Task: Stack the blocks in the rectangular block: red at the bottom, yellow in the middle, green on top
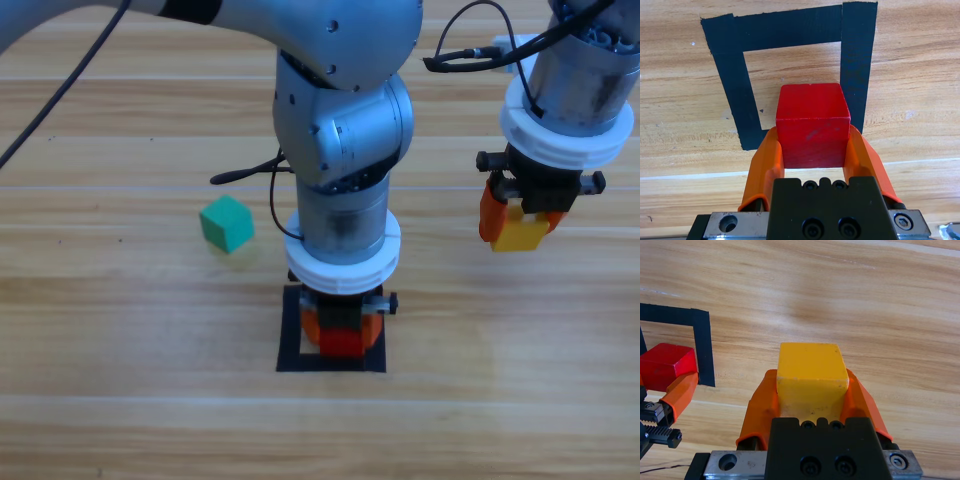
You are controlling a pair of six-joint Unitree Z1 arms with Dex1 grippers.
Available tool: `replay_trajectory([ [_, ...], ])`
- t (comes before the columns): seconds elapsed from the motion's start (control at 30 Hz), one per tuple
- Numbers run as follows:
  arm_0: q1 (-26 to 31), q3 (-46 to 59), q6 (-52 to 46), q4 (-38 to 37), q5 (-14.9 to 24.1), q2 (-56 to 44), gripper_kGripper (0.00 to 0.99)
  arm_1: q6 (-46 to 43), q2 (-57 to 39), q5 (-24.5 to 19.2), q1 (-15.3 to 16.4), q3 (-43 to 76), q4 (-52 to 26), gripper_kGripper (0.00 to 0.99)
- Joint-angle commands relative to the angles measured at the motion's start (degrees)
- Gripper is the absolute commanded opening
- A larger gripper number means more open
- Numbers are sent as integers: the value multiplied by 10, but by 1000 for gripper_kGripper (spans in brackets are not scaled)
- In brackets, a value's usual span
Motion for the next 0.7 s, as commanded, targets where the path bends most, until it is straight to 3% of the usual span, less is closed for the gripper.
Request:
replay_trajectory([
  [0.03,6,3,12,3,2,34,2,0,-19,3,17,13,-8,0],
  [0.7,21,6,3,-6,7,41,0,0,-19,2,17,14,-8,0],
])
